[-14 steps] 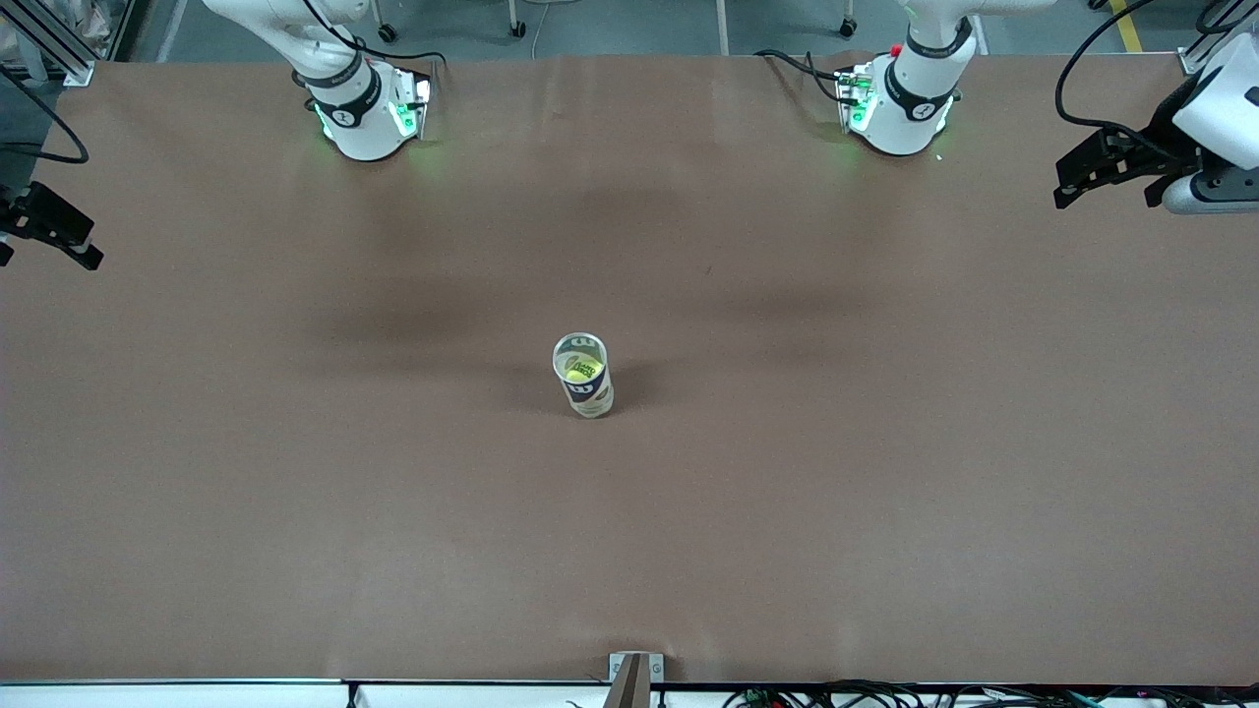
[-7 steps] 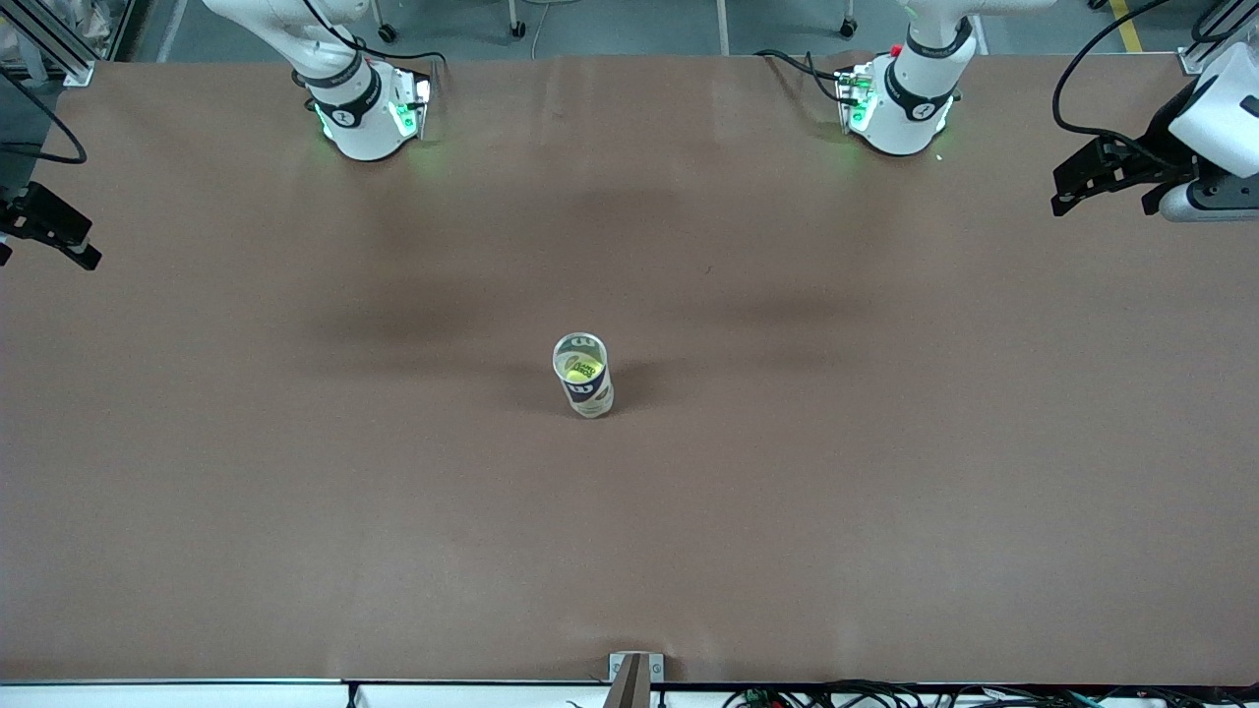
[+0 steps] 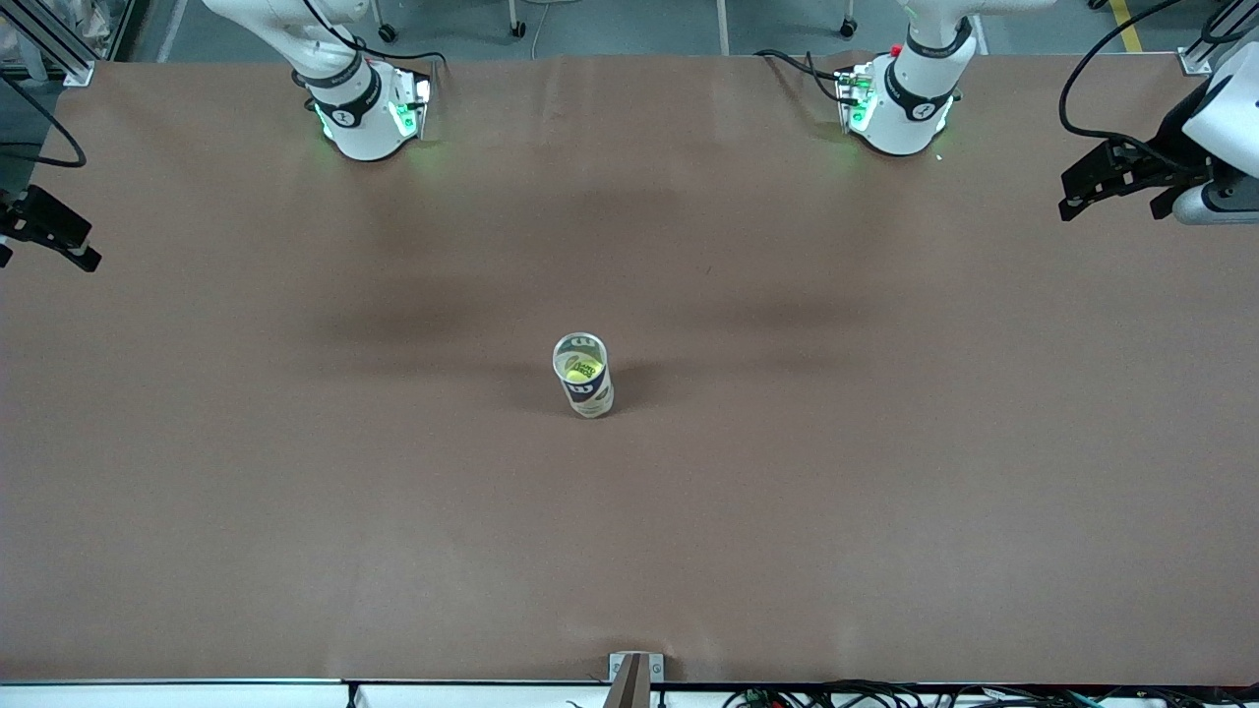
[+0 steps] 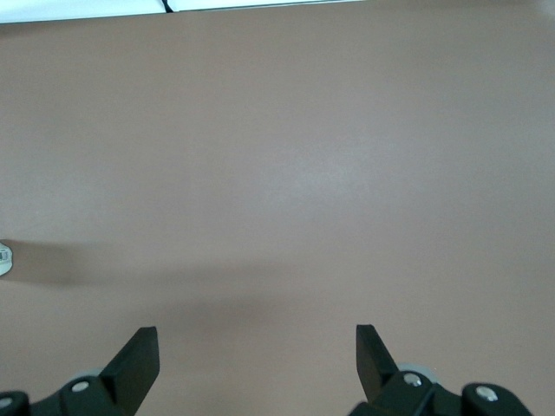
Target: Insert tennis ball vertically with right arm
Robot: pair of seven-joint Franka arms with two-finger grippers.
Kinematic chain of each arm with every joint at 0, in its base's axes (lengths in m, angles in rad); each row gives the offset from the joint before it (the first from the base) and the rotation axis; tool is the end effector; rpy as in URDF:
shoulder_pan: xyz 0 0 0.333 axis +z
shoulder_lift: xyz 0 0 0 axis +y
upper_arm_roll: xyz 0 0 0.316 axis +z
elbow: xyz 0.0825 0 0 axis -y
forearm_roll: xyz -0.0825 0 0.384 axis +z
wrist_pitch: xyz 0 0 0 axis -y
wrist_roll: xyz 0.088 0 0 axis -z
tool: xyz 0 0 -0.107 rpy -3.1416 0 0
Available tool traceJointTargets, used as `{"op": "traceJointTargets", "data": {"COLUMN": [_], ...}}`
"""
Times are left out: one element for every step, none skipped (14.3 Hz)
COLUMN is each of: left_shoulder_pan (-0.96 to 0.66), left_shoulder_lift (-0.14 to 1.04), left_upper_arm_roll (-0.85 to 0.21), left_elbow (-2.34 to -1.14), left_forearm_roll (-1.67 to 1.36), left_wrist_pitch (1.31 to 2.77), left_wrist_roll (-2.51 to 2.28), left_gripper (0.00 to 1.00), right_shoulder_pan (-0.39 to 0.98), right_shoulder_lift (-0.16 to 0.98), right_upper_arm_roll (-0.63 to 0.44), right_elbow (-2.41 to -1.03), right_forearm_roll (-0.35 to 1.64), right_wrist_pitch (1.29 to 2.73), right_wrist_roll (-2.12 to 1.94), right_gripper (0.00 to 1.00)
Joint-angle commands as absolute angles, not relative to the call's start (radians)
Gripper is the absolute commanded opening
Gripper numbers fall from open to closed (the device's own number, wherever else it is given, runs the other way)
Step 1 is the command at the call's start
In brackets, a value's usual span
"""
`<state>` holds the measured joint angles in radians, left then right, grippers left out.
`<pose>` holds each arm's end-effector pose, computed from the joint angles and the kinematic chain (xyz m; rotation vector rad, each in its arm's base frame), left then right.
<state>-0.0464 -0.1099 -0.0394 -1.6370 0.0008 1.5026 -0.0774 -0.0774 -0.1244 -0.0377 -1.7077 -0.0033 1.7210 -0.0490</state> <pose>0.5108 -0.0451 0.6462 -3.1342 0.0126 0.0377 0.5259 -0.0624 0.6405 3.1226 -0.1029 0.2148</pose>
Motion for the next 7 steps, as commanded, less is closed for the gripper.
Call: {"op": "traceJointTargets", "data": {"left_shoulder_pan": [-0.046, -0.046, -0.046, -0.048, -0.048, -0.049, -0.049], "left_shoulder_lift": [-0.091, -0.091, -0.091, -0.091, -0.089, -0.081, -0.081], "left_upper_arm_roll": [-0.035, -0.035, -0.035, -0.035, -0.035, -0.035, -0.035], "left_elbow": [-1.595, -1.595, -1.595, -1.595, -1.595, -1.591, -1.591], "left_forearm_roll": [-0.008, -0.008, -0.009, -0.009, -0.009, -0.011, -0.011], "left_wrist_pitch": [1.497, 1.497, 1.497, 1.497, 1.497, 1.497, 1.497], "left_wrist_roll": [-0.072, -0.077, -0.08, -0.083, -0.084, -0.084, -0.084], "left_gripper": [1.0, 1.0, 1.0, 1.0, 1.0, 1.0, 1.0], "right_shoulder_pan": [-0.084, -0.083, -0.081, -0.081, -0.081, -0.078, -0.078], "right_shoulder_lift": [-0.121, -0.12, -0.118, -0.112, -0.112, -0.112, -0.112], "right_upper_arm_roll": [-0.034, -0.034, -0.032, -0.032, -0.032, -0.032, -0.032], "right_elbow": [-1.698, -1.698, -1.698, -1.698, -1.698, -1.698, -1.698], "right_forearm_roll": [-0.014, -0.014, -0.014, -0.014, -0.014, -0.014, -0.015], "right_wrist_pitch": [1.72, 1.723, 1.724, 1.724, 1.724, 1.724, 1.724], "right_wrist_roll": [-0.043, -0.043, -0.043, -0.043, -0.043, -0.046, -0.046], "right_gripper": [1.0, 1.0, 1.0, 1.0, 1.0, 1.0, 1.0]}}
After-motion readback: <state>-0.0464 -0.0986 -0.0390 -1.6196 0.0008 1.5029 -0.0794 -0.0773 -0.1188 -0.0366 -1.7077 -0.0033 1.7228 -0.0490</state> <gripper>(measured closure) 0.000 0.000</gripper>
